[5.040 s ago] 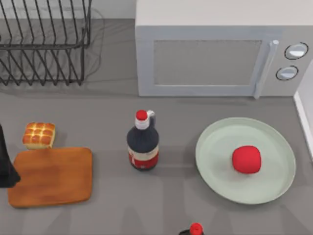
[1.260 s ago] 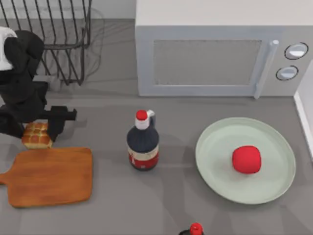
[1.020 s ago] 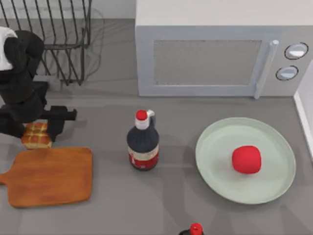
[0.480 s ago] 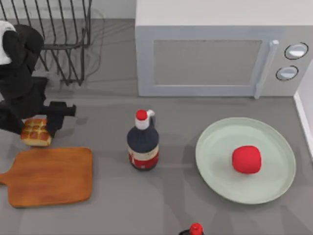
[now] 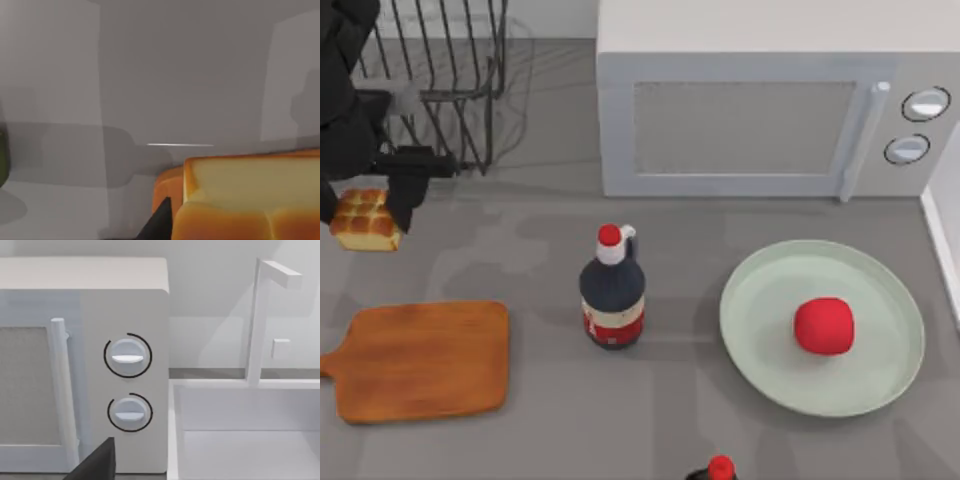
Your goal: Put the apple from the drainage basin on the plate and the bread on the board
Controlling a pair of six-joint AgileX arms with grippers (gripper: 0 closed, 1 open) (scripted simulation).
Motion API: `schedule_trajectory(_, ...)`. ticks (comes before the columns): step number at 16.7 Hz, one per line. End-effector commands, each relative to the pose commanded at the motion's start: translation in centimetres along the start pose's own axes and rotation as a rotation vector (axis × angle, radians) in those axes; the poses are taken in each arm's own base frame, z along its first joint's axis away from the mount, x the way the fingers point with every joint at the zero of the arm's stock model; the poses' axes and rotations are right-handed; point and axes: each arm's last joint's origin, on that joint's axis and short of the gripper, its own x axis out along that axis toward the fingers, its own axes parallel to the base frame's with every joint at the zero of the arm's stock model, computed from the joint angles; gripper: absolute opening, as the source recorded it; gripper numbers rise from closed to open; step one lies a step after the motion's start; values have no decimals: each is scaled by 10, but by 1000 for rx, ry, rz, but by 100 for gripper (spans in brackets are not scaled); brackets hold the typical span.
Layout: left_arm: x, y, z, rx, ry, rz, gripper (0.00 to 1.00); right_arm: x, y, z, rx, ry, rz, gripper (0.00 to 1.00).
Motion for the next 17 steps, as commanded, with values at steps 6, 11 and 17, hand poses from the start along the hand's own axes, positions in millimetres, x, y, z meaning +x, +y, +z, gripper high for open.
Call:
schedule_trajectory(6, -2, 0, -1, -1, -2, 1, 0, 0, 0, 0, 0, 0, 0, 100)
schedule_trajectory(11, 1, -10, -28, -15, -17, 0, 0, 0, 0, 0, 0, 0, 0, 100)
schedule_trajectory(17, 22, -20, -73, -34, 23, 5, 0, 0, 0, 0, 0, 0, 0, 100)
